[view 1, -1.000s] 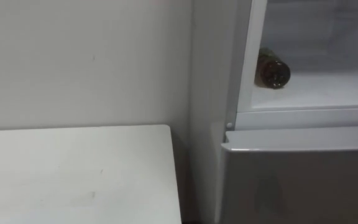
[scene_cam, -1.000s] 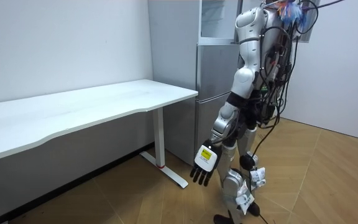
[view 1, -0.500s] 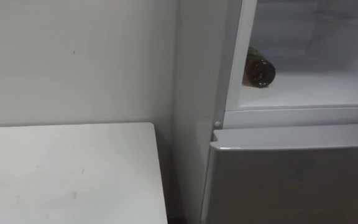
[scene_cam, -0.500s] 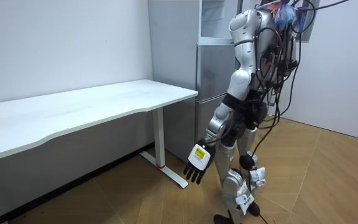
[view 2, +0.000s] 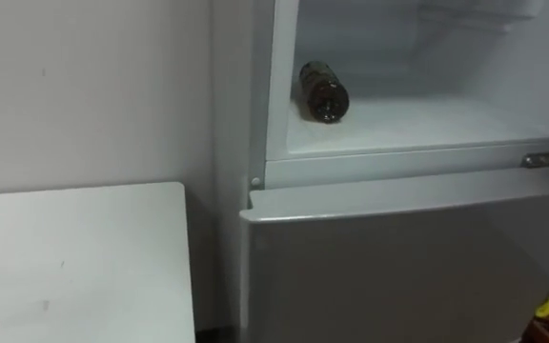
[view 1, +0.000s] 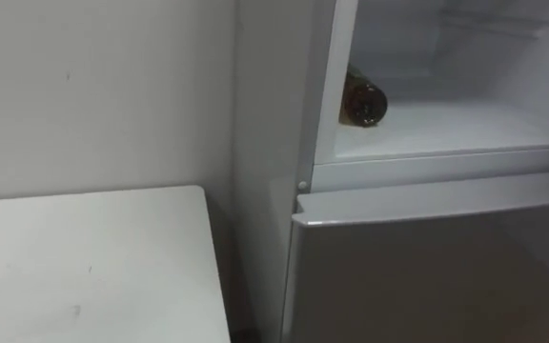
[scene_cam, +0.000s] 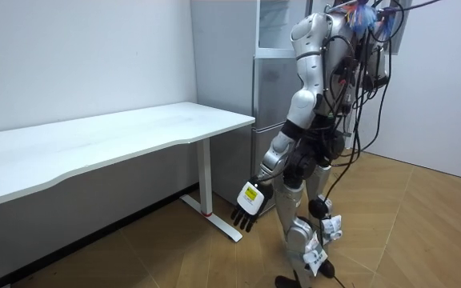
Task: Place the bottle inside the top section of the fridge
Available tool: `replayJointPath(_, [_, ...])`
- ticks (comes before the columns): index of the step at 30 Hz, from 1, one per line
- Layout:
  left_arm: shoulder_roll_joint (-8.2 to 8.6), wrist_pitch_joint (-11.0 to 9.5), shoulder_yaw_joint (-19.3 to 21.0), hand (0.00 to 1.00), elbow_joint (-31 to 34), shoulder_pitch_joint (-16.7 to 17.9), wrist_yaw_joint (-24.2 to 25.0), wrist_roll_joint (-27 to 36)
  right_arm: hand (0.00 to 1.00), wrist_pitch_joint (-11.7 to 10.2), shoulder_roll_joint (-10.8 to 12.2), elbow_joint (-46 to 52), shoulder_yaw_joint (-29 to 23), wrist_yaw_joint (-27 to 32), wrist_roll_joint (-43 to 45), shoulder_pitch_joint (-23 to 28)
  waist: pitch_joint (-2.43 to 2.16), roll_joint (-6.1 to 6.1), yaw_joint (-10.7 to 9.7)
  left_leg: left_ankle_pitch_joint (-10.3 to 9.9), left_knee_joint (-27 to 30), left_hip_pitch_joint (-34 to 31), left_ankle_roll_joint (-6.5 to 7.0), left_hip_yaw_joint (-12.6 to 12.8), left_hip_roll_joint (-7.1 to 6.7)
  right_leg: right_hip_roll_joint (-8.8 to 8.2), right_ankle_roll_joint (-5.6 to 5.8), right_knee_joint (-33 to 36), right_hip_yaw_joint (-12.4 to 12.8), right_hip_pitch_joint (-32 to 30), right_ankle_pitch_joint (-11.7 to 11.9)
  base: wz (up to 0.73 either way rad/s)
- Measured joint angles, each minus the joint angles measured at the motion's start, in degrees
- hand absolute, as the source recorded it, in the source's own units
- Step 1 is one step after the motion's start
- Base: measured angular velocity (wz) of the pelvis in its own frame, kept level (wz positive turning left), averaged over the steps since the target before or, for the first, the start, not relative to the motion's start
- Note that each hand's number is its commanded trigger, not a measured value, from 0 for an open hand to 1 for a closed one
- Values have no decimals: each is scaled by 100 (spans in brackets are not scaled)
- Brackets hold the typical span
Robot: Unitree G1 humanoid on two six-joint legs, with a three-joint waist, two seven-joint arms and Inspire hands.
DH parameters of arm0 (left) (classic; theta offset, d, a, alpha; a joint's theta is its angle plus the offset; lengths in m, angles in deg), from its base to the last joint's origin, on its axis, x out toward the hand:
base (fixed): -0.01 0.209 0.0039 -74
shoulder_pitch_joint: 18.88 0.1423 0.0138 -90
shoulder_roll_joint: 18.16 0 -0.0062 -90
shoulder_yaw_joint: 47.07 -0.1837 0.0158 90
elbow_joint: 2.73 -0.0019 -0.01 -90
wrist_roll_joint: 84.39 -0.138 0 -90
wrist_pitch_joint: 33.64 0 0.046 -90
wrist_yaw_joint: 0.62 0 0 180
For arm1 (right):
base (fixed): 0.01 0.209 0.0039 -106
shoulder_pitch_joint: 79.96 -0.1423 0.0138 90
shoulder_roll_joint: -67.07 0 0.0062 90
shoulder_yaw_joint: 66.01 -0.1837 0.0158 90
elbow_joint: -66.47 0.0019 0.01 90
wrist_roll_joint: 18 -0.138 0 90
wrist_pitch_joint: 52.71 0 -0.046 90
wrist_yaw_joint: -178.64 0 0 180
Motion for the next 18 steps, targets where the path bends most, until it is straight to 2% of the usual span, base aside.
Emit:
replayJointPath(4, [0,-36,-18,0,-2,101,1,-6,0,-71,2,674,-6,266,-10,11,-1,-7,-27,-1,-7,-23,1,-2,-6,1,3,-4,-12,-38,1,0])
replayJointPath(10, [10,-35,-11,0,-148,185,9,-3,0,-21,3,937,1,387,34,12,0,45,10,2,4,-44,2,2,-10,-1,6,15,-11,-79,9,0])
replayJointPath(14, [12,-40,-19,0,-305,175,16,3,0,14,3,1024,52,427,226,44,2,46,16,2,7,-44,1,14,-12,-5,8,21,-14,-83,4,0])
replayJointPath(18, [12,-40,-20,0,-387,177,22,1,0,66,-1,1514,38,455,512,39,2,36,2,2,13,-42,1,21,-9,-3,7,29,-3,-87,-2,0])
